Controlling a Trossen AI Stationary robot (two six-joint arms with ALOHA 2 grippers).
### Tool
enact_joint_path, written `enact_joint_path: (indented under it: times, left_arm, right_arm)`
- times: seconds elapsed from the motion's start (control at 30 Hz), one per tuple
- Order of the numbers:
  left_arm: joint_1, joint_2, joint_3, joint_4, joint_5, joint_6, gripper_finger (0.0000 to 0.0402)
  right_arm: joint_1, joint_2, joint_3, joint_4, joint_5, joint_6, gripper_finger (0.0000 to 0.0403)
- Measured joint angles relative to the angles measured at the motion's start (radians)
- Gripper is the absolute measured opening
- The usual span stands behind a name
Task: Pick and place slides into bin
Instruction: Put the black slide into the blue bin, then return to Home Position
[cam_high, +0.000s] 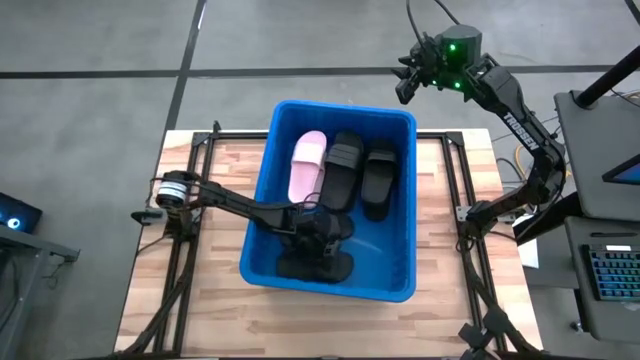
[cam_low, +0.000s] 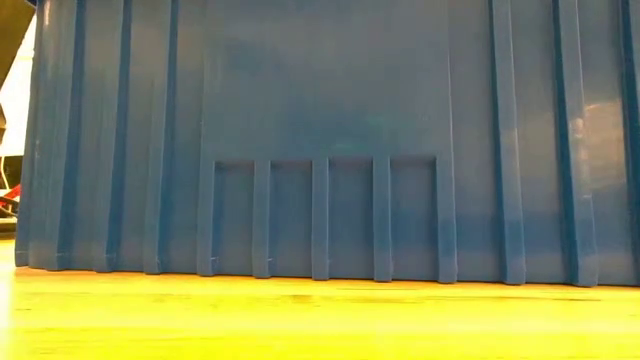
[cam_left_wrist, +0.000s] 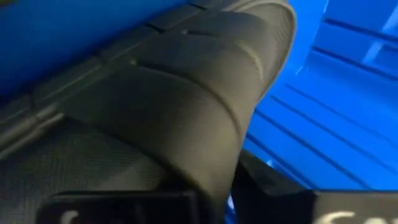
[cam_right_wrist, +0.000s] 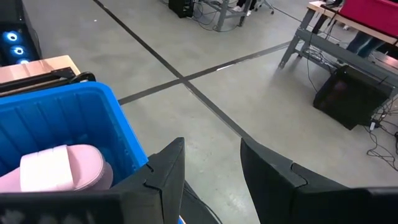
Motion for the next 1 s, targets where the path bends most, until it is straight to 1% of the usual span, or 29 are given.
enact_joint_path:
  times: [0.13,0.27,0.37,0.47,0.57,0.77,0.9,1.0]
  left_arm:
    - [0.002,-0.001,-0.001,0.014,0.020,0.038,0.0061]
    - [0.005,-0.002,0.000,0.016,0.076,0.098,0.0118]
    - [0.008,-0.003,0.000,-0.001,0.109,0.105,0.0159]
    - [0.013,-0.006,0.000,-0.018,0.133,0.083,0.0187]
    - [0.015,-0.013,0.002,-0.039,0.134,0.081,0.0197]
    - [0.019,-0.036,0.009,-0.094,0.149,0.082,0.0198]
    - [0.024,-0.113,0.007,-0.187,0.138,0.112,0.0198]
    - [0.036,-0.197,0.001,-0.275,0.080,0.159,0.0199]
  right_arm:
    - [0.000,0.000,0.000,-0.001,0.000,0.002,0.0146]
    - [0.000,0.000,0.000,-0.003,0.000,0.003,0.0146]
    - [0.000,0.000,0.000,-0.003,0.000,0.002,0.0146]
    - [0.000,0.000,0.000,-0.009,0.000,0.000,0.0146]
    - [0.000,0.000,0.000,-0.008,0.000,0.000,0.0146]
    - [0.000,0.000,0.000,-0.008,0.000,0.000,0.0146]
    - [0.000,0.000,0.000,-0.008,0.000,0.000,0.0146]
    - [0.000,0.000,0.000,-0.008,0.000,0.009,0.0146]
